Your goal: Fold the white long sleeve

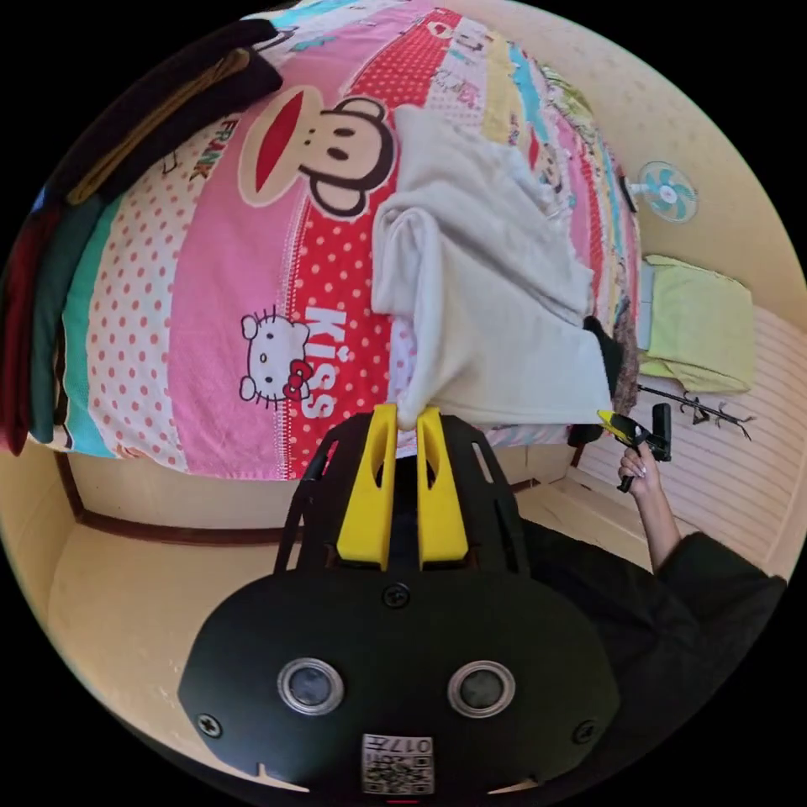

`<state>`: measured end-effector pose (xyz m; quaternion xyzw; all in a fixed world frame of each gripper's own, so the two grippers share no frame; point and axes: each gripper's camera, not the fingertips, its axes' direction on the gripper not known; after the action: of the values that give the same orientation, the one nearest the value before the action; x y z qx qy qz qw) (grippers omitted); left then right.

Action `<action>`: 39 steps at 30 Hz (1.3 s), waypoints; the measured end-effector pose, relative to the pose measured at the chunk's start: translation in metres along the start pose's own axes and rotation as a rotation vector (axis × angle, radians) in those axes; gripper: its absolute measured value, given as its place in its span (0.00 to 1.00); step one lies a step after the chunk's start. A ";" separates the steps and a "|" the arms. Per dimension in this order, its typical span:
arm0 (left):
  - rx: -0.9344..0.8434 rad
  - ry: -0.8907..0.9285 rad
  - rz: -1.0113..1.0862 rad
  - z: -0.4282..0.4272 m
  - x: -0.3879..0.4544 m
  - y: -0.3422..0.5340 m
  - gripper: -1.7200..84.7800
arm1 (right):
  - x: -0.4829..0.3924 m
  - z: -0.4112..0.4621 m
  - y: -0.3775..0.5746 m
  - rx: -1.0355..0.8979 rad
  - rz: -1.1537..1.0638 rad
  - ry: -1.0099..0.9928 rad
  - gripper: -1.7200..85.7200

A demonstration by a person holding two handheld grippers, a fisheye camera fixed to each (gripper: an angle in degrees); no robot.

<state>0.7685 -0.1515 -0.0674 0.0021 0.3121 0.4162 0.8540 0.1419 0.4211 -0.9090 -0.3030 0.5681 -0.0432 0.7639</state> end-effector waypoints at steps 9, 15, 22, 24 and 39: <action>0.067 0.519 0.188 -0.140 0.012 0.045 0.05 | -0.091 -0.125 0.069 0.047 -0.196 -0.268 0.05; 0.038 0.634 -0.083 -0.139 -0.030 0.122 0.02 | -0.067 -0.143 0.153 0.037 -0.054 -0.347 0.05; 0.179 0.554 -0.329 -0.146 -0.072 0.108 0.02 | -0.012 -0.144 0.135 0.057 0.083 -0.403 0.05; 0.127 0.409 -0.309 -0.142 -0.066 0.079 0.03 | -0.021 -0.132 0.112 -0.024 0.071 -0.265 0.05; -0.283 0.190 -0.180 -0.022 -0.053 -0.085 0.16 | -0.102 -0.126 0.002 0.004 0.012 -0.463 0.05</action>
<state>0.7929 -0.2502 -0.0796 -0.1854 0.3284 0.3761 0.8463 -0.0074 0.4125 -0.8457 -0.2998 0.3794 0.0310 0.8748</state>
